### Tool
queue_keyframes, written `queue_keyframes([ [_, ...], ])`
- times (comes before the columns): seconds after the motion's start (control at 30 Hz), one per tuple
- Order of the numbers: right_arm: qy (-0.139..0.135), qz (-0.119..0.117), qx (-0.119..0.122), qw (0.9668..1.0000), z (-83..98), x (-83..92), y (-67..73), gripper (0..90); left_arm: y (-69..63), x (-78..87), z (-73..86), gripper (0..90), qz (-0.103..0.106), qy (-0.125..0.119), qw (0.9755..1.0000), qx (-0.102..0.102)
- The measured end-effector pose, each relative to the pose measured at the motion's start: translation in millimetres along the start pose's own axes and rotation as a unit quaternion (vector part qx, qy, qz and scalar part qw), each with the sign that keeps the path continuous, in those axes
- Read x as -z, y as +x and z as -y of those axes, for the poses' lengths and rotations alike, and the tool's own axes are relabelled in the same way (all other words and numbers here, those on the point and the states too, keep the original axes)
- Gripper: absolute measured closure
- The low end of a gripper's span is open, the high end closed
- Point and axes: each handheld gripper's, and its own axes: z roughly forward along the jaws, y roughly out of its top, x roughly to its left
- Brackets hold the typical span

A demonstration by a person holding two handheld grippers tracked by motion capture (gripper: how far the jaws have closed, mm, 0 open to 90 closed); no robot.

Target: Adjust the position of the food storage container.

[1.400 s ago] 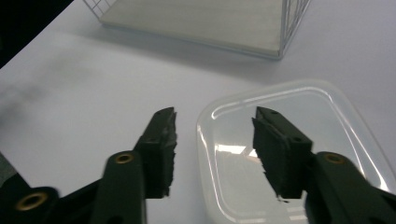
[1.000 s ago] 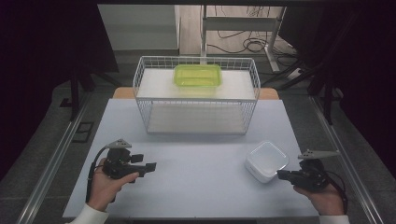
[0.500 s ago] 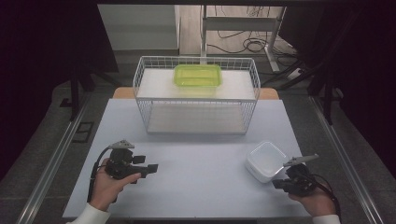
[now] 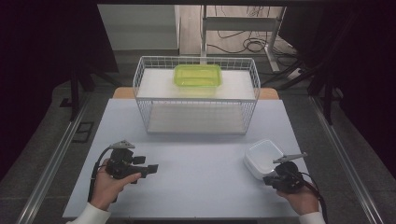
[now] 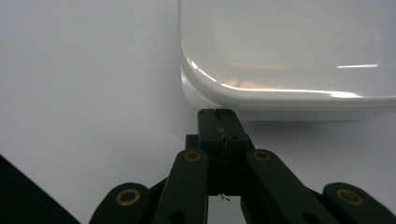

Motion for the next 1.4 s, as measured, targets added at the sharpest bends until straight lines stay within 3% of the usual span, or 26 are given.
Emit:
queue_keyframes([
  [0.23,-0.024,0.007,-0.013,0.9996,-8.4,-7.4,7.2,89.2,1.0,-1.5,0.0,28.8,-0.001,0.003,1.0000,0.000],
  [0.43,-0.024,0.001,-0.011,0.9996,-6.7,-5.8,10.0,89.3,2.0,-2.7,0.9,28.6,-0.002,0.004,1.0000,0.002],
  [0.53,-0.032,-0.004,0.000,0.9995,-2.5,5.6,12.9,89.2,3.1,-0.8,0.9,28.5,-0.003,-0.001,1.0000,0.004],
  [0.6,-0.060,-0.003,-0.003,0.9982,-3.5,25.8,9.6,89.2,4.1,-0.5,1.0,28.5,-0.003,-0.002,1.0000,0.006],
  [0.63,-0.060,-0.003,-0.003,0.9982,-3.5,25.8,9.6,89.2,4.2,-0.9,1.1,28.4,-0.003,-0.002,1.0000,0.007],
  [0.67,-0.078,0.005,-0.006,0.9970,-8.0,36.1,4.1,89.2,4.3,-1.4,1.3,28.4,-0.003,-0.001,1.0000,0.008],
  [0.87,-0.102,0.035,-0.017,0.9941,-23.9,50.2,-19.4,89.2,3.3,-5.1,0.5,28.3,0.002,0.003,1.0000,0.008],
  [1.0,-0.084,0.059,-0.037,0.9940,-35.0,45.6,-42.7,89.2,3.9,-6.3,0.0,28.2,-0.001,0.005,1.0000,0.008],
  [1.07,-0.080,0.076,-0.058,0.9922,-45.2,41.3,-64.1,89.2,4.1,-6.1,0.0,28.2,-0.001,0.005,1.0000,0.008],
  [1.3,-0.056,0.090,-0.082,0.9910,-59.7,25.7,-91.3,89.2,4.0,-5.8,0.7,28.2,-0.001,0.005,1.0000,0.007],
  [1.4,-0.043,0.093,-0.083,0.9913,-60.2,18.6,-96.3,89.3,3.7,-5.0,0.8,28.3,0.001,0.004,1.0000,0.007],
])
